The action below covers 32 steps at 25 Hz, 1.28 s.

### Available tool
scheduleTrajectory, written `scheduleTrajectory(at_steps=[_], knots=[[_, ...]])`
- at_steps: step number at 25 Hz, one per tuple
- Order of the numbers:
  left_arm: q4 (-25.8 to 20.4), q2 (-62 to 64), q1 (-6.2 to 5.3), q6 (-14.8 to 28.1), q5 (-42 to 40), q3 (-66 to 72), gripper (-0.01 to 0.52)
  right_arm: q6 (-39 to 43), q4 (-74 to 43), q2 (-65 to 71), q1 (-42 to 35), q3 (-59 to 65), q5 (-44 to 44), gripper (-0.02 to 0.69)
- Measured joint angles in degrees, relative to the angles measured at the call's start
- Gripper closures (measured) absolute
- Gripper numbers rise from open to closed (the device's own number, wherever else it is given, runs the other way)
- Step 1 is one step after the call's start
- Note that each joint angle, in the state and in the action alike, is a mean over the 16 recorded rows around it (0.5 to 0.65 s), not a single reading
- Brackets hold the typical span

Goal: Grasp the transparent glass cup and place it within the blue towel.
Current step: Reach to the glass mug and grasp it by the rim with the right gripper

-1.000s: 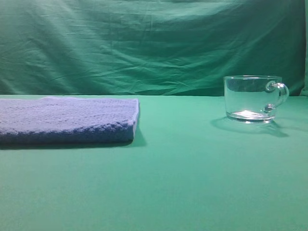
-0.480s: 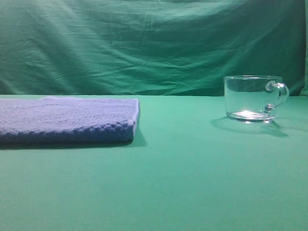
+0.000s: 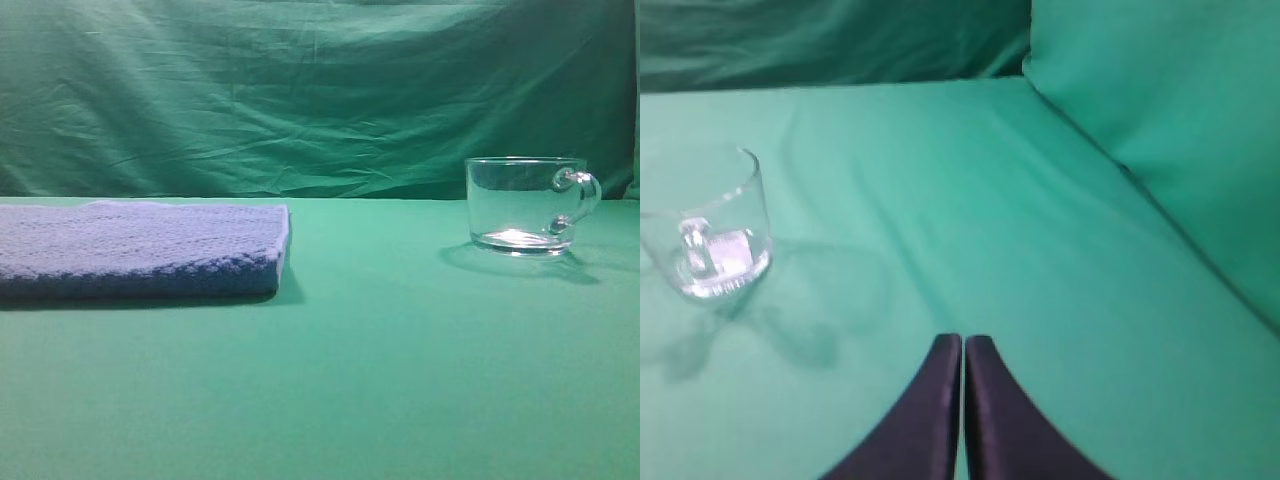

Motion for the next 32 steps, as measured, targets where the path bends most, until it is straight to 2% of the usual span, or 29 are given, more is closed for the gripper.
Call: scheduleTrajectory(at_steps=[3,6,13,22,26,32], knots=[[0.0,0.0,0.0,0.0,0.0,0.0,0.514,1.2,-0.2,5.3,0.0,-3.8,-0.5,0.665],[0.0,0.0,0.0,0.0,0.0,0.0,0.514,1.8,-0.4,12.4,0.0,-8.7,3.0,0.665],[0.0,0.0,0.0,0.0,0.0,0.0,0.514,-0.1,0.0,32.5,1.8,-22.1,18.0,0.665],[0.0,0.0,0.0,0.0,0.0,0.0,0.514,-5.3,1.2,53.6,9.4,-37.8,36.8,0.651],[0.0,0.0,0.0,0.0,0.0,0.0,0.514,-7.6,2.0,60.4,13.6,-43.2,41.0,0.575],[0.0,0.0,0.0,0.0,0.0,0.0,0.514,-10.4,3.6,69.3,17.8,-48.8,43.8,0.343]])
